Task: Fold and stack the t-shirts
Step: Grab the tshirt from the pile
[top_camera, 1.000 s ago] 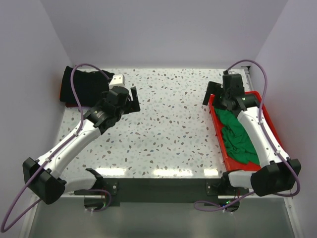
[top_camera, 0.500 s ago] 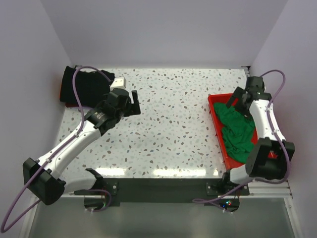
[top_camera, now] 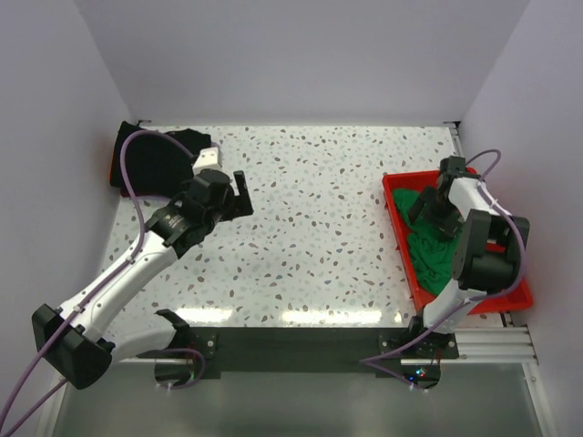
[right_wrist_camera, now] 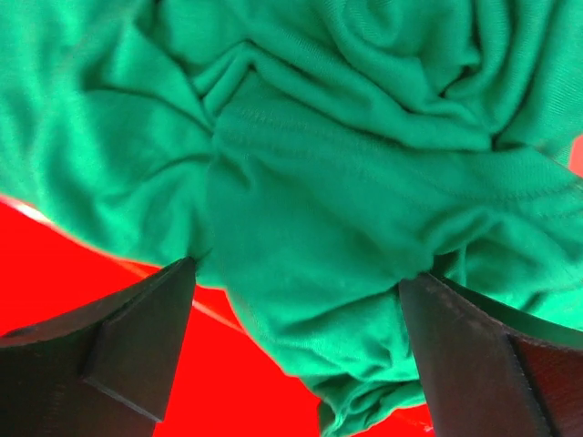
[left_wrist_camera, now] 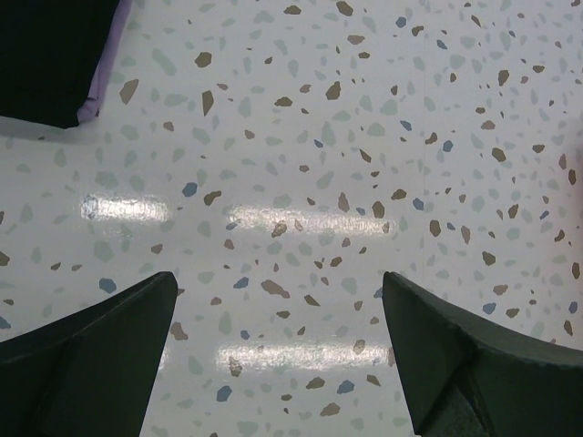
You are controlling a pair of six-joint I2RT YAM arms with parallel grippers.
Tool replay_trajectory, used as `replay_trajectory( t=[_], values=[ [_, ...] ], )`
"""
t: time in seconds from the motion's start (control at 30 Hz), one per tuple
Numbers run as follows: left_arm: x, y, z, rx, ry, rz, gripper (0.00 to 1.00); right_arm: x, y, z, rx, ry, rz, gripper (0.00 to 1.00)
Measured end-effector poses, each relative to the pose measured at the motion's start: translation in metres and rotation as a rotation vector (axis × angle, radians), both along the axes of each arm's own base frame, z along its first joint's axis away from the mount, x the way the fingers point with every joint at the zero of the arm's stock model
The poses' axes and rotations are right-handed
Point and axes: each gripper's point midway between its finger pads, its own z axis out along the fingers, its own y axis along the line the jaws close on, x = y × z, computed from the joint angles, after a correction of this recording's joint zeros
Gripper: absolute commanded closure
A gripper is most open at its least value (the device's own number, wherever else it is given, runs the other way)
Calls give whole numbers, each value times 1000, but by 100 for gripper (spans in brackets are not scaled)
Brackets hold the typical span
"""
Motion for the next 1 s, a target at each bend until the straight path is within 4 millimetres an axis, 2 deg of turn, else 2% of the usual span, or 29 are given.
replay_trajectory(
  t=[0.07, 0.1, 0.13, 0.17, 0.2, 0.23, 0.37, 0.47, 0.57, 0.63, 0.7, 0.77, 0.8, 0.83, 0.9, 1.0],
  values=[
    [-1, 1, 0, -1, 1, 5, 0, -2, 0, -8, 6, 26, -4, 27],
    [-1, 1, -1, -2, 3, 7, 0, -3, 0, -12, 8, 37, -5, 41],
    [-2, 1, -1, -2, 4, 8, 0, -5, 0, -14, 10, 44, -9, 47],
    [-2, 1, -1, -2, 4, 8, 0, -7, 0, -16, 11, 52, -9, 58],
    [-2, 1, -1, -2, 4, 8, 0, -10, 0, -17, 12, 58, -7, 72],
    [-2, 1, -1, -2, 4, 8, 0, -11, 0, -18, 14, 60, -6, 99],
    [-2, 1, -1, -4, 4, 6, 0, -12, 0, -9, 12, 46, -1, 100],
    [-2, -1, -1, -9, 8, -2, 0, -17, 0, 9, 4, 36, 15, 100],
    [-2, -3, -2, -15, 11, -10, 0, -11, -3, 52, -24, -25, 36, 100],
    [-2, -5, -2, -23, 13, -12, 0, 2, -9, 94, -63, -122, 48, 100],
    [-1, -7, -3, -30, 15, -18, 0, 17, -11, 146, -99, -269, 60, 100],
    [-1, -8, -3, -34, 15, -22, 0, 25, -8, 191, -107, -407, 77, 100],
    [0, -9, -2, -36, 14, -25, 0, 29, 0, 223, -92, -516, 97, 100],
    [0, -9, -2, -37, 13, -25, 0, 30, 2, 231, -87, -544, 103, 100],
    [0, -10, -2, -41, 13, -29, 0, 33, 18, 264, -28, -681, 123, 100],
    [0, -12, -1, -48, 9, -36, 0, 46, 50, 306, 115, -875, 171, 100]
  ],
)
